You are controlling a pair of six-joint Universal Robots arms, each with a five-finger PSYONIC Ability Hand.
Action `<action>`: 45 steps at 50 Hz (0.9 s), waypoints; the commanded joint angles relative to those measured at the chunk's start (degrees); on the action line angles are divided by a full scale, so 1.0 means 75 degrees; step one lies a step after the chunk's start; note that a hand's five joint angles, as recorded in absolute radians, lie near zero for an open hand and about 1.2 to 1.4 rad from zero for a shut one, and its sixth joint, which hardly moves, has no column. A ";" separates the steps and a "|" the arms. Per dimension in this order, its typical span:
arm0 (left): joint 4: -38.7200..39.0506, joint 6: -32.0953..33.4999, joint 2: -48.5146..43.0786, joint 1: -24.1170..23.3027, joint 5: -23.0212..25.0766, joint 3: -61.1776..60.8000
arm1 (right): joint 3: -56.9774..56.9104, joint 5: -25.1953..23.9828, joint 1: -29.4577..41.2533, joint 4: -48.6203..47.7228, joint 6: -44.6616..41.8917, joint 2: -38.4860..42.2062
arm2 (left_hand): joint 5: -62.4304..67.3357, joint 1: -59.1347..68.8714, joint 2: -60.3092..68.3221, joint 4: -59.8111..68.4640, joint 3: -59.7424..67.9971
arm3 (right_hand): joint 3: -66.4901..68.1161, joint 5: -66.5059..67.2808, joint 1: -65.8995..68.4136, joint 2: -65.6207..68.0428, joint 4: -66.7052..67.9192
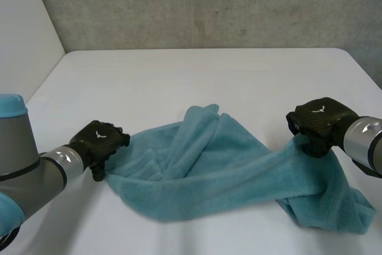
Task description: Fold the laundry
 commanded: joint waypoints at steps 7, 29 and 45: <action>0.0166 -0.0035 -0.0518 -0.0016 0.0020 0.0103 | 0.0199 0.0088 -0.0480 -0.0617 -0.0083 -0.0011 | 0.7535 0.7531 0.7546 0.7545 0.7548 | 0.1648 0.1870 0.3188 0.1688 0.1571; 0.0142 -0.0188 -0.0014 -0.0004 -0.0015 0.0232 | -0.0786 0.1155 -0.0468 -0.0992 -0.0095 0.0704 | 0.2245 0.2241 0.2256 0.2255 0.2258 | 0.1648 0.1870 0.3188 0.1688 0.1571; 0.0095 -0.0188 -0.0565 -0.0016 -0.0015 0.0197 | -0.0669 0.1143 -0.0480 -0.1039 -0.0036 0.0715 | 0.2312 0.2308 0.2324 0.2322 0.2325 | 0.1648 0.1870 0.3188 0.1688 0.1571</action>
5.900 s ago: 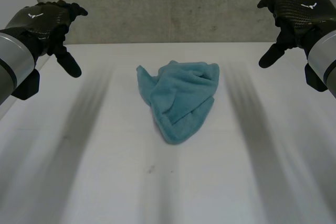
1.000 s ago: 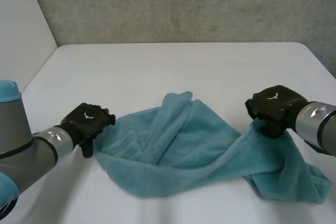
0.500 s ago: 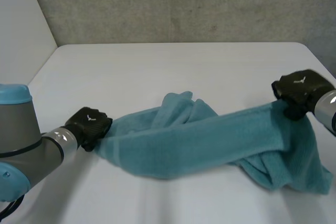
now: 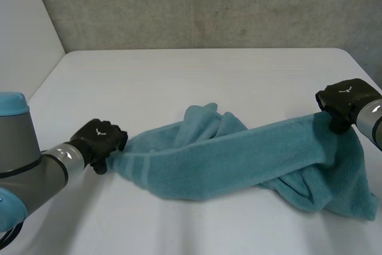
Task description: Fold the laundry
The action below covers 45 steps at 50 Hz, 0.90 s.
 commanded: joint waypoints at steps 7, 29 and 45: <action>0.0150 -0.0009 -0.0698 -0.0024 0.0004 0.0202 | -0.0040 0.0000 0.0001 -0.0066 0.0024 -0.0007 | 0.3532 0.3486 0.3525 0.3528 0.3514 | 0.1615 0.1823 0.3188 0.1688 0.1570; 0.3910 -0.3091 -0.0254 -0.0528 -0.2163 0.5744 | -0.4083 0.1581 0.0447 -0.5732 0.1700 -0.0276 | 0.5921 0.5875 0.5914 0.5917 0.5903 | 0.1615 0.1823 0.3188 0.1688 0.1570; 0.4217 -0.3150 0.0298 -0.0083 -0.2093 0.2816 | -0.0138 0.0656 0.0459 -0.4450 0.1594 -0.0922 | 0.5921 0.5875 0.5914 0.5917 0.5903 | 0.1615 0.1823 0.3188 0.1688 0.1570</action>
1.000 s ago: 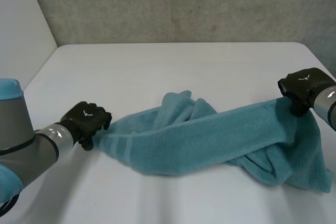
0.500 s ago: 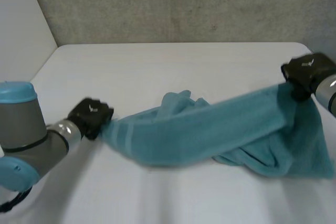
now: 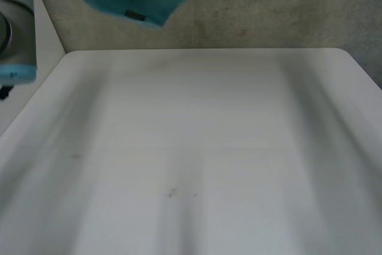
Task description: Fold the laundry
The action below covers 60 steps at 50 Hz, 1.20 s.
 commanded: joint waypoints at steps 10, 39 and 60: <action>-0.0015 0.0116 -0.0195 0.0147 0.0860 -0.4419 | 0.3824 -0.0572 0.0239 0.1761 -0.0322 0.0938 | 0.1408 0.1555 0.1368 0.1363 0.1373 | 0.1581 0.1825 0.3183 0.1620 0.1533; -0.0156 0.0456 0.1281 0.1319 0.1282 -0.5872 | 0.1940 -0.2447 0.0497 0.5745 -0.2500 0.0852 | 0.1408 0.1555 0.1368 0.1363 0.1373 | -0.6642 -0.6399 -0.5041 -0.6603 -0.6691; -0.0156 0.0444 0.1258 0.1202 0.1282 -0.5895 | 0.0355 -0.2459 0.0438 0.6237 -0.4435 0.3562 | 0.1408 0.1555 0.1368 0.1363 0.1373 | -0.5677 -0.5434 -0.4076 -0.5638 -0.5726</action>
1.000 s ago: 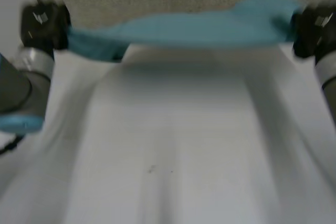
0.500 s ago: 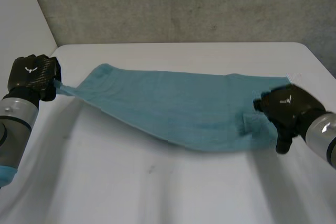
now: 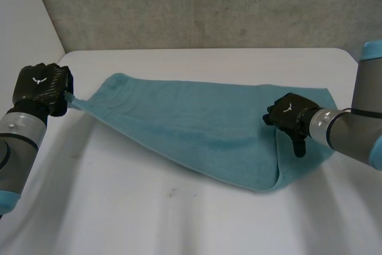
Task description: Fold the laundry
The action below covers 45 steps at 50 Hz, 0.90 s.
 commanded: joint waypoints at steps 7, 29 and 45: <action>0.0001 -0.0006 -0.0041 0.0014 0.0000 -0.0007 | -0.0373 0.0076 -0.0026 -0.0060 -0.0166 0.0927 | 0.1393 0.1517 0.1363 0.1362 0.1370 | 0.0701 0.0610 0.1109 0.0706 0.0717; 0.0001 -0.0018 -0.0041 0.0025 -0.0012 -0.0007 | -0.0503 0.0205 -0.0049 -0.0189 -0.0154 0.1103 | 0.1393 0.1517 0.1363 0.1362 0.1370 | 0.2451 0.2360 0.2859 0.2457 0.2467; 0.0001 -0.0030 -0.0041 0.0025 -0.0012 0.0005 | -0.0292 0.0205 -0.0202 -0.0481 -0.0073 0.1091 | 0.1393 0.1517 0.1363 0.1362 0.1370 | 0.0748 0.0657 0.1156 0.0754 0.0764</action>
